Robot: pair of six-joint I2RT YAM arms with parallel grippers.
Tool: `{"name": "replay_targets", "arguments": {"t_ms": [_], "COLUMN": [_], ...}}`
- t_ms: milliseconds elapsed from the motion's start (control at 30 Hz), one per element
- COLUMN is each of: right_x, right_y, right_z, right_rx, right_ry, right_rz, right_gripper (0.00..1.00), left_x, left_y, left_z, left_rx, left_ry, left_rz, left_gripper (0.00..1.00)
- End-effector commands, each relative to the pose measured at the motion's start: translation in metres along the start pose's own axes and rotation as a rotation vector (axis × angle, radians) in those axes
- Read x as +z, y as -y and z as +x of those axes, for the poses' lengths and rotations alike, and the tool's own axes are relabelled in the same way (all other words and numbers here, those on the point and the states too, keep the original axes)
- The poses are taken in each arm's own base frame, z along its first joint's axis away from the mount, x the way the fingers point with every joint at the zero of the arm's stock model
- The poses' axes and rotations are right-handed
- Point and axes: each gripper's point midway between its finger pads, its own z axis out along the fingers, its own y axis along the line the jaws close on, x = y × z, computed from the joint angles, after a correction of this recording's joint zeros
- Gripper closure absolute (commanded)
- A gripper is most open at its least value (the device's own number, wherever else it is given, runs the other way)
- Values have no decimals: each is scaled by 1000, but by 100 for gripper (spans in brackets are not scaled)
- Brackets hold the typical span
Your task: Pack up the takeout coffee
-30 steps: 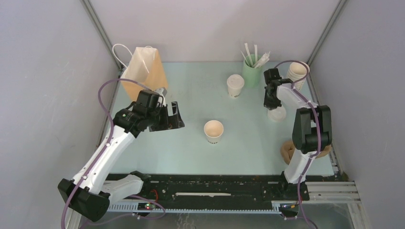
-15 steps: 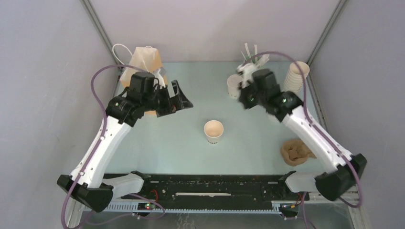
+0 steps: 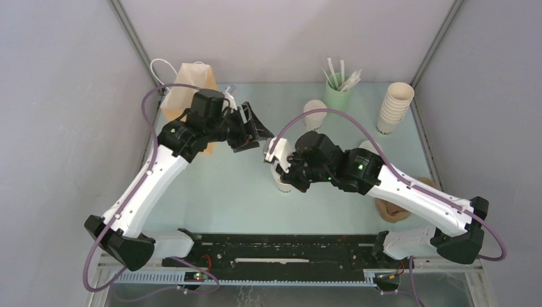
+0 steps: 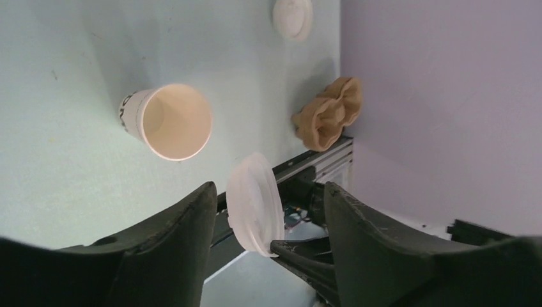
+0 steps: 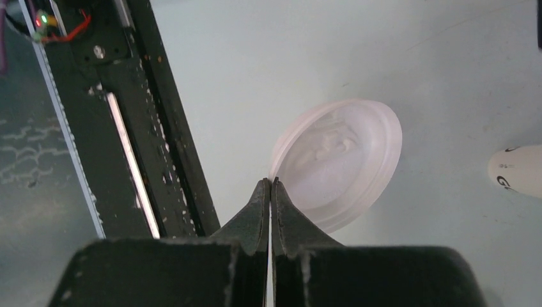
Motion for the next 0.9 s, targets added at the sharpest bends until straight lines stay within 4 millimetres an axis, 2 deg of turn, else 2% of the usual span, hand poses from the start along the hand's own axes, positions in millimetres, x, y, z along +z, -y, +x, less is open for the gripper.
{"name": "replay_targets", "arguments": {"t_ms": [0,100,367,467,600,700,800,833,867], "right_x": [-7,-6,-9,-8,-10,-11,-12,-12,-13], "right_y": [3,2,8,7,8,9,10,11,12], "right_z": [-4,-3,1,2,2,1,0,-1,-1], "right_rx": [-96,-108,-125,-123,-122,-126,-125,-123,-118], "right_ry": [-37,-41,-54,-56,-56,-54,-56,-57,-58], "right_rz": [48,45,80,77,83,90,107,116,125], "right_gripper": [100,100,100,100,100,100,100,100,90], "left_x": [4,9,24,28,30,32,33,33,33], "left_y": [1,-2,-7,-7,-9,-9,-9,-9,-10], "left_z": [8,18,46,49,49,51,50,50,49], "left_rx": [82,150,223,244,272,279,284,289,291], "left_ry": [-34,-85,-201,-211,-212,-218,-219,-216,-215], "left_rz": [-98,-175,-238,-244,-274,-277,-284,-287,-290], "left_gripper": [38,50,57,60,72,75,85,92,98]}}
